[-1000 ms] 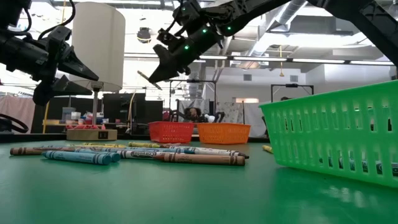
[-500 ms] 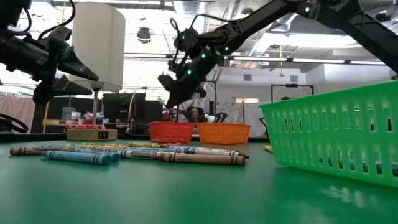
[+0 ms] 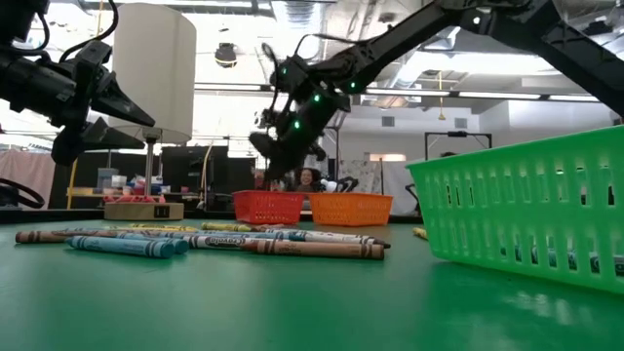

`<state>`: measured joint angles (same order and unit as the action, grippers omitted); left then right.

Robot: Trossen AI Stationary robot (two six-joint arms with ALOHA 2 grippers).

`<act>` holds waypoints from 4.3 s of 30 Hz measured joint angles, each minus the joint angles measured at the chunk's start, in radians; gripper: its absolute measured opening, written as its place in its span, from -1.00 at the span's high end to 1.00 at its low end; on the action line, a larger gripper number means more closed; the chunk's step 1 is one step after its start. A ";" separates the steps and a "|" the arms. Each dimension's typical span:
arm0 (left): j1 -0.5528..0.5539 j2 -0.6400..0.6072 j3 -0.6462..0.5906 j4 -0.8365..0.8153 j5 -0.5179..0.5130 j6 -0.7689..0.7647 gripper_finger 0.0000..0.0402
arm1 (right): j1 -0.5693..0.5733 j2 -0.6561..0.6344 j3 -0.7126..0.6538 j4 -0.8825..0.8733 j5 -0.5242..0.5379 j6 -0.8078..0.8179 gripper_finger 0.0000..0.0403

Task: Sort crayons
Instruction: Put the light green crayon into the red bin

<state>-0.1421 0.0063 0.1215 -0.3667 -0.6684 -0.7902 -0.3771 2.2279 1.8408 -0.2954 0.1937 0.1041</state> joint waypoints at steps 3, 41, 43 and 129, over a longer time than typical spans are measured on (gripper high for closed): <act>0.000 0.000 0.000 0.000 0.000 -0.001 -0.07 | -0.003 0.023 -0.002 -0.018 -0.013 0.037 0.99; 0.000 0.000 0.000 0.000 0.056 -0.023 -0.07 | 0.222 0.014 0.512 -1.202 -0.109 0.185 0.41; 0.000 0.000 0.000 0.000 0.060 -0.023 -0.07 | 0.261 0.016 0.486 -1.263 -0.070 0.286 0.41; 0.000 0.000 0.000 0.000 0.116 -0.026 -0.07 | 0.372 -0.392 -0.449 -0.239 0.065 0.719 1.00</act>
<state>-0.1421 0.0063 0.1215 -0.3668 -0.5529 -0.8165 -0.0052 1.8359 1.3918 -0.5344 0.2588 0.8234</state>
